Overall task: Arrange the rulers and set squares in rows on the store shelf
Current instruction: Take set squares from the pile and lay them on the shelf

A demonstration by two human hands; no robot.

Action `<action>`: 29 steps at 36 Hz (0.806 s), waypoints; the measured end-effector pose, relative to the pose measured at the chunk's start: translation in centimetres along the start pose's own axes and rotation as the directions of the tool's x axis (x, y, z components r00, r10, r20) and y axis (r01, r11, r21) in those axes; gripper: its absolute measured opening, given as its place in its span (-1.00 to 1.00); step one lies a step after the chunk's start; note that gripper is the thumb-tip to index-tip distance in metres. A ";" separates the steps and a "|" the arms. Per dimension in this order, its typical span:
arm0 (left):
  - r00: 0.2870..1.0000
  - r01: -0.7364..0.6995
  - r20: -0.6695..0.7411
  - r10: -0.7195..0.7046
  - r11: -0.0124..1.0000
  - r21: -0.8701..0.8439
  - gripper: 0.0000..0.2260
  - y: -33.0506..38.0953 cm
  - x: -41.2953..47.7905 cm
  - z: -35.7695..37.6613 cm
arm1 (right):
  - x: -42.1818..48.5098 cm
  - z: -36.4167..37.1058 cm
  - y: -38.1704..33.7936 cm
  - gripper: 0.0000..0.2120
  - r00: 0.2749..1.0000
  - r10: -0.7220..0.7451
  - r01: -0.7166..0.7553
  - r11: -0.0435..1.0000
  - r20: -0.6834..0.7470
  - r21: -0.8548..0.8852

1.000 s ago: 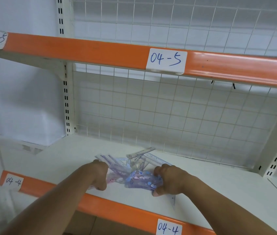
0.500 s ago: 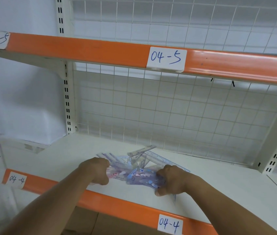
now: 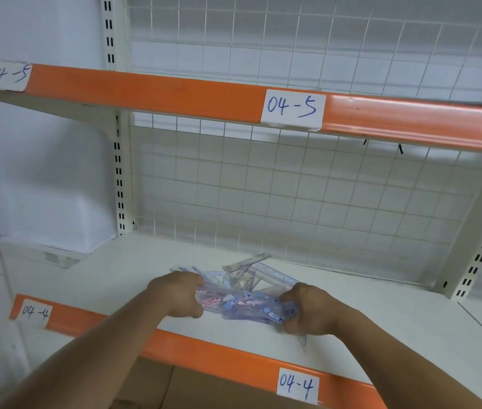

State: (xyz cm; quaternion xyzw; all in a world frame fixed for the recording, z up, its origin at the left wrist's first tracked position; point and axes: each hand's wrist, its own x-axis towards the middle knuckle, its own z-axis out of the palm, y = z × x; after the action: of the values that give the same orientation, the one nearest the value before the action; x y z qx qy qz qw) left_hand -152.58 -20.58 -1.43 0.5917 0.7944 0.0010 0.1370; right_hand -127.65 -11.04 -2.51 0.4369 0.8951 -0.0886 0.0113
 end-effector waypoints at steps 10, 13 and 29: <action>0.992 -0.125 -0.036 0.120 0.967 -0.222 -0.43 1.3 -0.4 0.4 | -3.0 -0.8 -0.1 -0.51 0.995 0.088 -0.087 0.996 -0.038 0.005; 0.989 -0.147 -0.041 0.141 0.943 -0.299 -0.44 2.0 -0.3 0.9 | -4.3 -0.7 0.4 -0.50 0.991 0.119 -0.118 0.993 -0.059 0.018; 0.954 -0.297 -0.054 0.293 0.914 -0.277 -0.44 10.7 -1.9 2.5 | -12.7 -1.2 5.6 -0.42 0.957 0.248 -0.223 0.961 -0.149 0.166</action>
State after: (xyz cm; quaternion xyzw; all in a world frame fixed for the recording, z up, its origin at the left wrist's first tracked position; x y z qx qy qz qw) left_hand -141.46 -19.57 -1.66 0.6791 0.6885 0.1382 0.2136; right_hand -115.34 -17.33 -0.93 0.5461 0.8253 -0.1153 -0.0860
